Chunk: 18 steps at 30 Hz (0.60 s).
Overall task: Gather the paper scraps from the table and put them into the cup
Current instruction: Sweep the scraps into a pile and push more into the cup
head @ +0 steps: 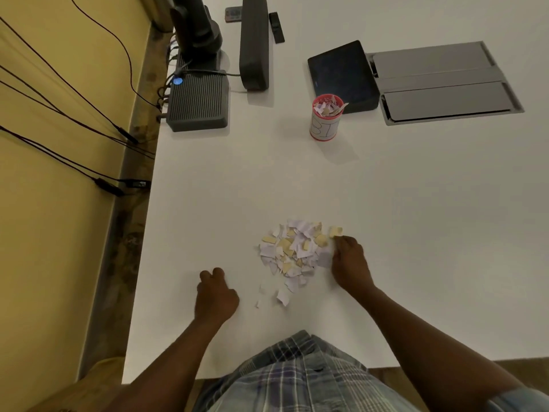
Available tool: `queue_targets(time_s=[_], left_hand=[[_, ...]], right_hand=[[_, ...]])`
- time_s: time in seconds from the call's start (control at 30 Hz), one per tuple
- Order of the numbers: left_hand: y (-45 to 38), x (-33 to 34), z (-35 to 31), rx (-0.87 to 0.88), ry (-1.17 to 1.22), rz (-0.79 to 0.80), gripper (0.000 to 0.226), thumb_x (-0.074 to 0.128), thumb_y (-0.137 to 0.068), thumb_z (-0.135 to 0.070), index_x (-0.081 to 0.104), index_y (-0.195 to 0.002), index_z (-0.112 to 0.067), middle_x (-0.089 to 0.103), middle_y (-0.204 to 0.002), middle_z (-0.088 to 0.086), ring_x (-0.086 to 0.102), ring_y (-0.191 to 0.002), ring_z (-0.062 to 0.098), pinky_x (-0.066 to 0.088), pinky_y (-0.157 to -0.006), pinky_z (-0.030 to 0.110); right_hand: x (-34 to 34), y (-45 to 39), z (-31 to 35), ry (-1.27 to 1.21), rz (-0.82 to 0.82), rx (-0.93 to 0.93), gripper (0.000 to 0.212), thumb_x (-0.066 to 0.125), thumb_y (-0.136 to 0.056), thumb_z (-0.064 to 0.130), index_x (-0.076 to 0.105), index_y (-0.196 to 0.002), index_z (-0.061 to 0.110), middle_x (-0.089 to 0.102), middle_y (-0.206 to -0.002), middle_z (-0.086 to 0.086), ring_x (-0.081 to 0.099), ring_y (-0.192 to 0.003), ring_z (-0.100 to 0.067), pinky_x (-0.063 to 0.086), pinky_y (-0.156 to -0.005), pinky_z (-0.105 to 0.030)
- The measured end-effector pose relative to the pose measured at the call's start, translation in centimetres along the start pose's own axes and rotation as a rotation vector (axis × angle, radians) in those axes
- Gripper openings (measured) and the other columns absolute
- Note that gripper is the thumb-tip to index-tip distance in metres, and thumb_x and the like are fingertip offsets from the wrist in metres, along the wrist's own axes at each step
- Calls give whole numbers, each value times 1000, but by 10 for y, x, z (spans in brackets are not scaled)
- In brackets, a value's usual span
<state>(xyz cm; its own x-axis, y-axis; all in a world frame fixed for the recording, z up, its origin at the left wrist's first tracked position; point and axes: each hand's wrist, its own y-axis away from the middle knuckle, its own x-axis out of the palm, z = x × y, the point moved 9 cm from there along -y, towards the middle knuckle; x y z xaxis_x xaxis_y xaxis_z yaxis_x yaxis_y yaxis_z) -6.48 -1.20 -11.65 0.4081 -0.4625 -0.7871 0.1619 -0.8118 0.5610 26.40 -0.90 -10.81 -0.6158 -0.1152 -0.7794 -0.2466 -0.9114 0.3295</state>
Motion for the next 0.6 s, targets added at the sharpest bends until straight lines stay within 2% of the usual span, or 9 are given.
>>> queue_targets(time_s=[0.07,0.13,0.2,0.3,0.37,0.43,0.5,0.6], left_hand=[[8,16,-6,-115,111,115,43,55,-84,-19,37,-121,-7,34,-127,17,51,-106,32,46,-82,33],[14,30,-20,-122,181,188,50,58,-83,-22,34,-125,-9,31,-129,15,52,-105,29,44,-78,29],[16,39,-40,-12,234,209,56,63,-81,-24,35,-128,-14,33,-129,12,52,-104,25,44,-81,26],[20,35,-62,179,276,178,60,67,-79,-22,39,-131,-19,45,-126,9,53,-104,19,44,-86,23],[20,25,-59,228,225,92,62,68,-78,-25,39,-133,-20,48,-126,8,54,-106,19,45,-87,25],[18,23,-43,189,139,76,75,73,-74,-35,34,-136,-20,45,-131,8,53,-113,23,46,-91,30],[18,32,-25,110,87,175,95,79,-65,-43,25,-140,-20,40,-134,10,51,-117,25,45,-92,32],[25,46,-20,96,55,267,114,84,-57,-47,13,-143,-23,32,-138,11,48,-120,26,44,-92,30]], right_hand=[[12,5,23,-19,84,-80,37,40,-93,3,51,-128,1,53,-127,-20,51,-115,-37,41,-95,-34],[18,11,40,-60,147,-144,34,43,-93,6,54,-126,5,59,-125,-17,57,-113,-34,42,-92,-29],[13,16,45,-141,134,-142,35,52,-93,12,56,-127,9,60,-128,-12,60,-112,-29,44,-94,-29],[-5,20,34,-152,-23,-146,36,64,-88,22,60,-122,10,61,-125,-10,60,-109,-27,43,-91,-28],[-13,21,8,-81,-69,-62,51,68,-84,38,56,-126,11,56,-127,-10,55,-113,-26,44,-94,-32],[-14,25,-24,-35,-21,68,79,70,-74,57,45,-135,13,48,-130,-10,53,-115,-27,46,-93,-37],[-7,31,-44,13,93,135,107,73,-61,67,30,-142,14,39,-132,-11,54,-112,-30,49,-88,-38],[11,39,-41,143,230,58,130,75,-49,73,13,-147,16,32,-135,-10,51,-115,-30,49,-88,-37]])
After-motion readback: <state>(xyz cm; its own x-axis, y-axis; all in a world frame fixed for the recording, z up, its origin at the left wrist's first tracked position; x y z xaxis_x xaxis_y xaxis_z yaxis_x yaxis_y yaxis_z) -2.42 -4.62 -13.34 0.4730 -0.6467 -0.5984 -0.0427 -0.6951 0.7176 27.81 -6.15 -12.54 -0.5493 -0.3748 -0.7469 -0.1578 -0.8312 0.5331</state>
